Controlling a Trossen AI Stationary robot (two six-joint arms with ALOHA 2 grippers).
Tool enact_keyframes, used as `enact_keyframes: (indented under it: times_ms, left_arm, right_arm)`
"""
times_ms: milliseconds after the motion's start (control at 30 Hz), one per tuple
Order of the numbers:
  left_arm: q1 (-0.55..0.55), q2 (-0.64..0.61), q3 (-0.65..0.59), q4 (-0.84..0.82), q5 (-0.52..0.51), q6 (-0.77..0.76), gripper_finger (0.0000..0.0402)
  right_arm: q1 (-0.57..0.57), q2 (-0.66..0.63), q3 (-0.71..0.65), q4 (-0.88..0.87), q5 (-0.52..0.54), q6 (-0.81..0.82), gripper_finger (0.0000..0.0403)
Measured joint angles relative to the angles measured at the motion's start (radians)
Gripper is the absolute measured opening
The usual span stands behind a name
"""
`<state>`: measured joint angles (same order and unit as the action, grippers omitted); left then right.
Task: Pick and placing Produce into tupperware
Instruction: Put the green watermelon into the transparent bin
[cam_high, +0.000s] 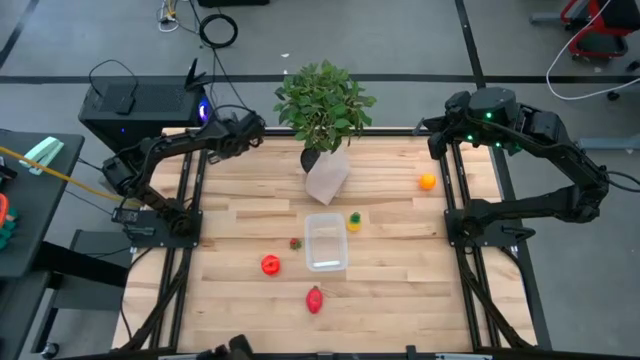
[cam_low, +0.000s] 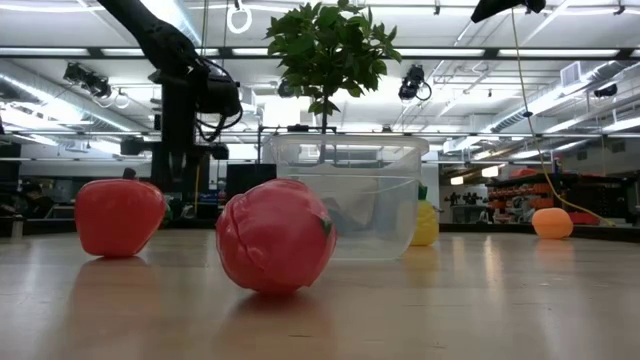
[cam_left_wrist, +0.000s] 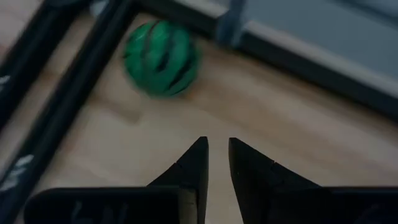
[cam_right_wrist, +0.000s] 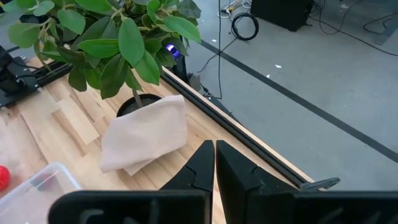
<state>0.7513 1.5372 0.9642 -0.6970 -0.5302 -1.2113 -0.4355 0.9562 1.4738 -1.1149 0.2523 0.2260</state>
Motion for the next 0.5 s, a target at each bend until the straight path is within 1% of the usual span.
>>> enact_keyframes:
  times_ms: [133,233,367,500]
  left_arm:
    - [0.026,0.0,0.0,0.085,-0.044,0.005,0.0069]
    - [0.058,0.0,0.0,0.109,-0.053,0.057,0.0083]
    - [0.096,0.0,0.0,0.113,-0.044,0.144,0.0118]
    - [0.124,0.001,0.0,0.099,-0.004,0.152,0.0166]
  right_arm:
    - [0.0,0.0,0.0,0.0,0.0,0.0,0.0023]
    - [0.0,0.0,0.0,0.0,0.0,0.007,0.0023]
    - [0.0,0.0,0.0,0.0,0.0,0.009,0.0023]
    - [0.0,0.0,0.0,0.0,0.0,0.014,0.0023]
